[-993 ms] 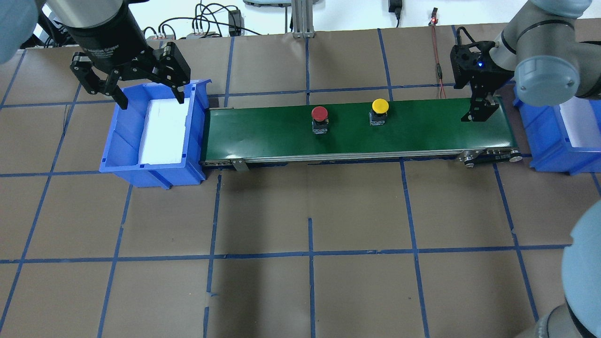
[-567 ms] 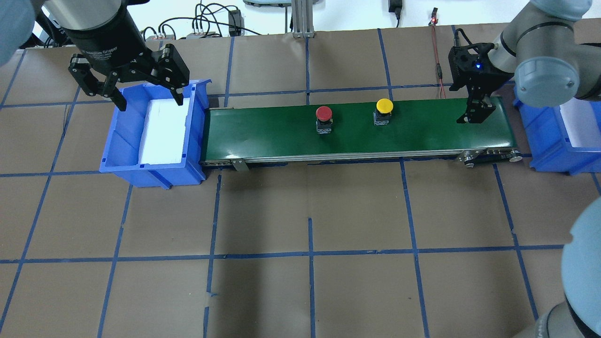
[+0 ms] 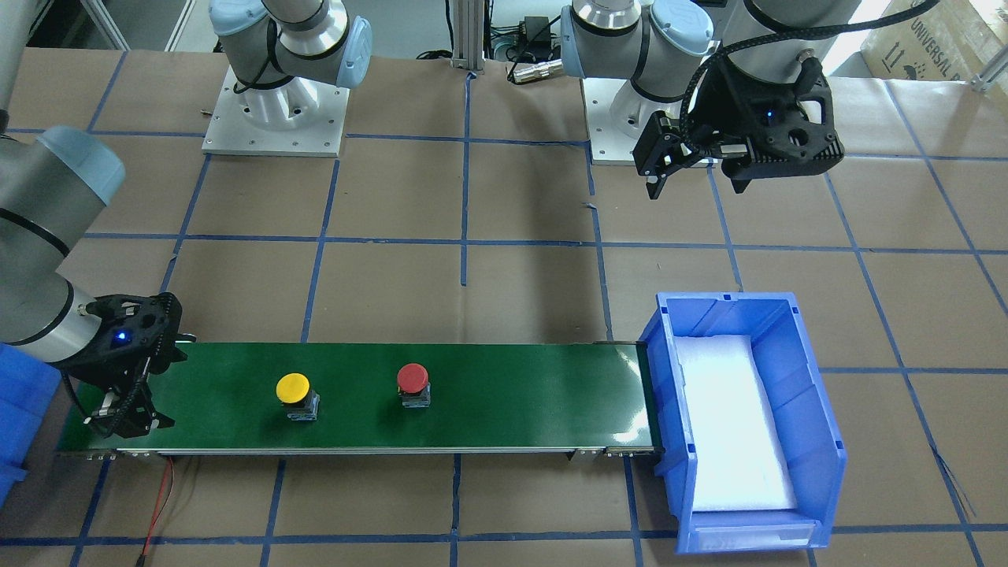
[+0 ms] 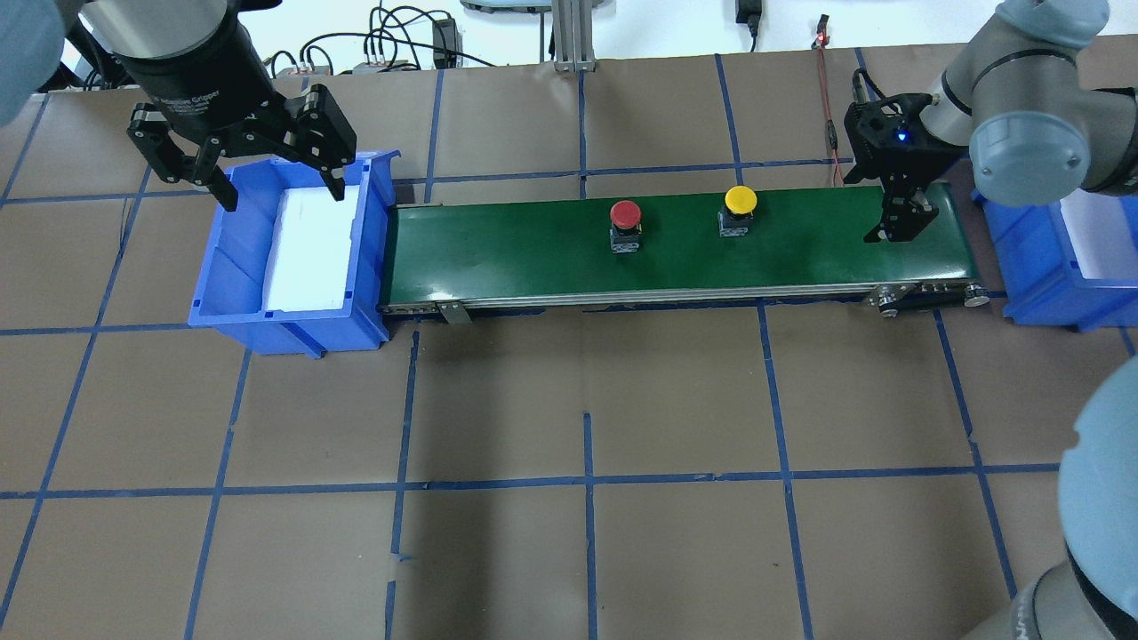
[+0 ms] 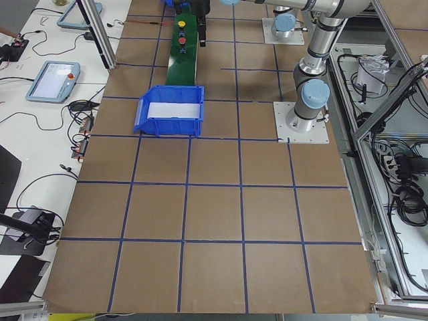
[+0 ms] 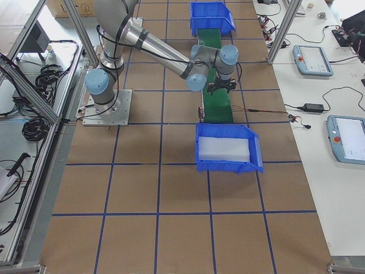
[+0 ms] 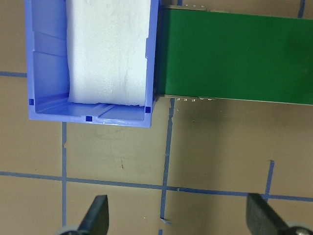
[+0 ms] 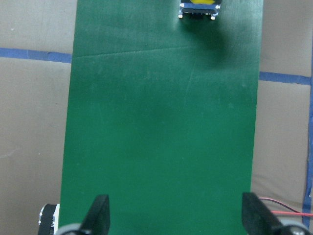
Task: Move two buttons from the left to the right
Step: 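Hold the right gripper above the belt as the yellow button arrives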
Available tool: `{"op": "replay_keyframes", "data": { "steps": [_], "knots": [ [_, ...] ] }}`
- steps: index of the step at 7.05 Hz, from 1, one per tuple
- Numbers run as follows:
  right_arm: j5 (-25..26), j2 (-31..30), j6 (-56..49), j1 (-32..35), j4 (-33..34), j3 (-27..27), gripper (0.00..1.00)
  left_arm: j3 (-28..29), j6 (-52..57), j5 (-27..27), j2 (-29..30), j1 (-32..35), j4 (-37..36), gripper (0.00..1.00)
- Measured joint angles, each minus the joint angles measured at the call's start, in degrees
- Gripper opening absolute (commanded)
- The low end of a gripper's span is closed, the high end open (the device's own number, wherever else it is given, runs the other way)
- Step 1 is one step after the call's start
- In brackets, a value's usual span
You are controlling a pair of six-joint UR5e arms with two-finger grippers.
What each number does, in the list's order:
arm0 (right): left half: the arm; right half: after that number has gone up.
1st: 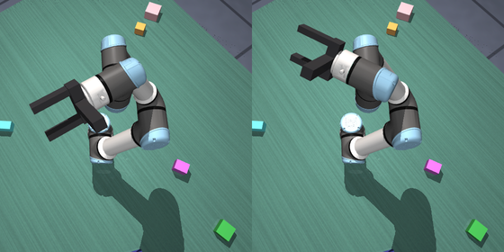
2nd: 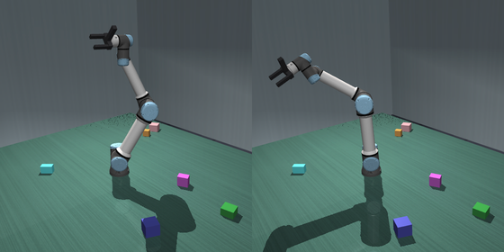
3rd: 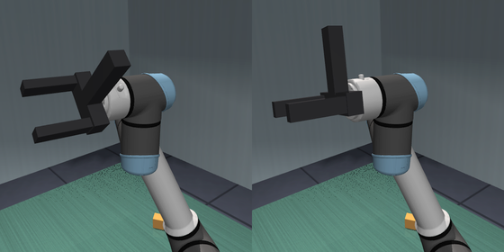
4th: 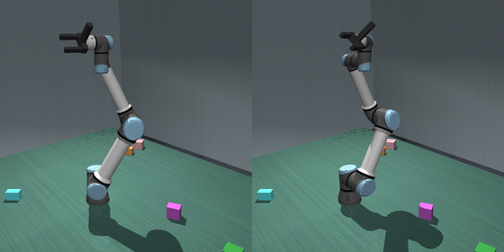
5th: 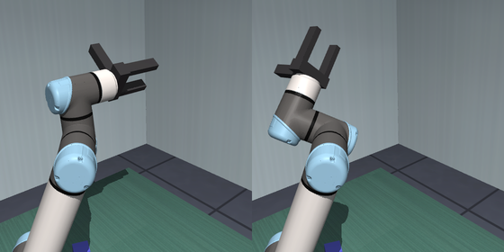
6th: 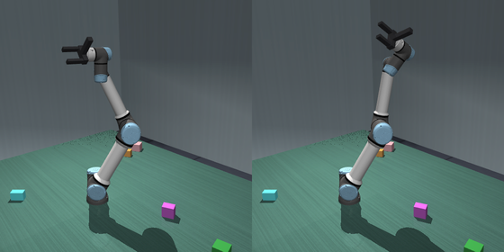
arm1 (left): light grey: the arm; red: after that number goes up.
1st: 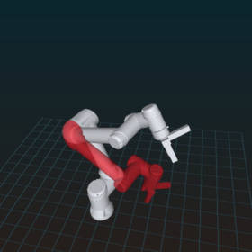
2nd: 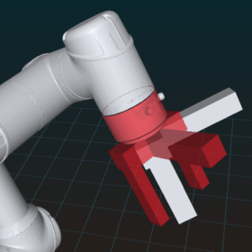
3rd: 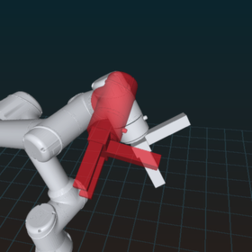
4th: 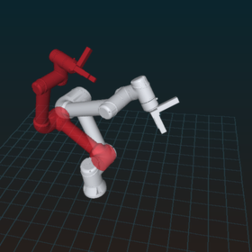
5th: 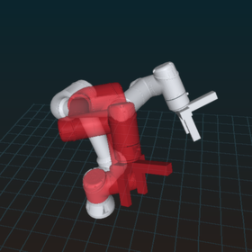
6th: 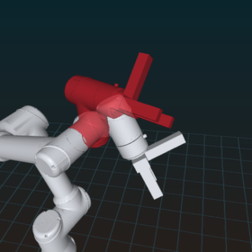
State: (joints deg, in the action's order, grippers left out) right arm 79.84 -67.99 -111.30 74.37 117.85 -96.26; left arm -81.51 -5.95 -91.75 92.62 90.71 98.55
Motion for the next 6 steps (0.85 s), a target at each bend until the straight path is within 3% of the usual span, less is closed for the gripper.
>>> {"op": "replay_keyframes", "data": {
  "steps": [1, 6],
  "knots": [
    [0.0, 0.1, -0.1, 0.0, -0.1, 0.0, 0.99, 0.0, 0.0, 0.0, -0.1, 0.0, 0.0, 1.0],
    [-0.1, 0.2, -0.2, 0.0, -0.1, -0.1, 1.0, -0.1, 0.0, 0.0, -0.2, 0.0, 0.3, 1.0]
  ]
}}
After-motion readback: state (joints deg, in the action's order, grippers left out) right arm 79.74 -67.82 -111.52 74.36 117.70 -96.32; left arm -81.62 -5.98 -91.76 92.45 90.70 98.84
